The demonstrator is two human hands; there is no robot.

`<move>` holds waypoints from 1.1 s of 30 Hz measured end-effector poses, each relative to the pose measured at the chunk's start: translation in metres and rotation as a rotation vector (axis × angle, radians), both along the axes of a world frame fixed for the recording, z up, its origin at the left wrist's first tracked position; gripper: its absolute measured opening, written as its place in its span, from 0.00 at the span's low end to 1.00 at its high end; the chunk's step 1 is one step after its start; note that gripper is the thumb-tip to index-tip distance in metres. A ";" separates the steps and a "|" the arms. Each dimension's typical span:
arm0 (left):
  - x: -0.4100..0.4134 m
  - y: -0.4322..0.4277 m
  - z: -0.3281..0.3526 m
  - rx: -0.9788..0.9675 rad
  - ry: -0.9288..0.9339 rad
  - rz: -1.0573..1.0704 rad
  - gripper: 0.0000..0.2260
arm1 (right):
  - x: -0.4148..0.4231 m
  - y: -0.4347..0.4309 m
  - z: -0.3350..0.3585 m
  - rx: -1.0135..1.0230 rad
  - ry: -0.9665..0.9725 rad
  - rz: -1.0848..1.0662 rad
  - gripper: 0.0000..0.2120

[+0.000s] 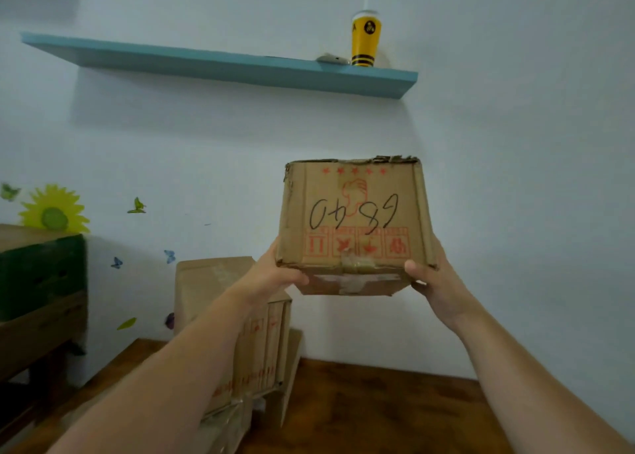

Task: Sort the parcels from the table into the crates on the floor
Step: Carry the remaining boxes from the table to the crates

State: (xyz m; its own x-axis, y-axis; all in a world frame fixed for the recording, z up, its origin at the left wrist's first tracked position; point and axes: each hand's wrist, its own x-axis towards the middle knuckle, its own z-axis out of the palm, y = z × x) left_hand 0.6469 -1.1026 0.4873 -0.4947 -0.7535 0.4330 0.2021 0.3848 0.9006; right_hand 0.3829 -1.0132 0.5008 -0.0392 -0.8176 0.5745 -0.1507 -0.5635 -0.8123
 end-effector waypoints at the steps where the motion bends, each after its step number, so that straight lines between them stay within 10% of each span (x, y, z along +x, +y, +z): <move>1: -0.002 -0.001 -0.001 -0.019 -0.035 0.025 0.32 | -0.007 0.002 0.000 0.014 0.053 -0.001 0.40; 9: -0.022 0.008 -0.015 -0.004 -0.058 0.222 0.09 | -0.020 -0.003 -0.018 0.045 -0.019 -0.308 0.31; 23: -0.028 0.008 -0.050 0.208 -0.036 0.144 0.37 | -0.016 0.006 -0.034 0.231 -0.094 -0.330 0.28; 33: -0.034 0.007 -0.067 0.294 -0.100 0.180 0.17 | -0.025 0.011 -0.062 0.317 -0.025 -0.394 0.35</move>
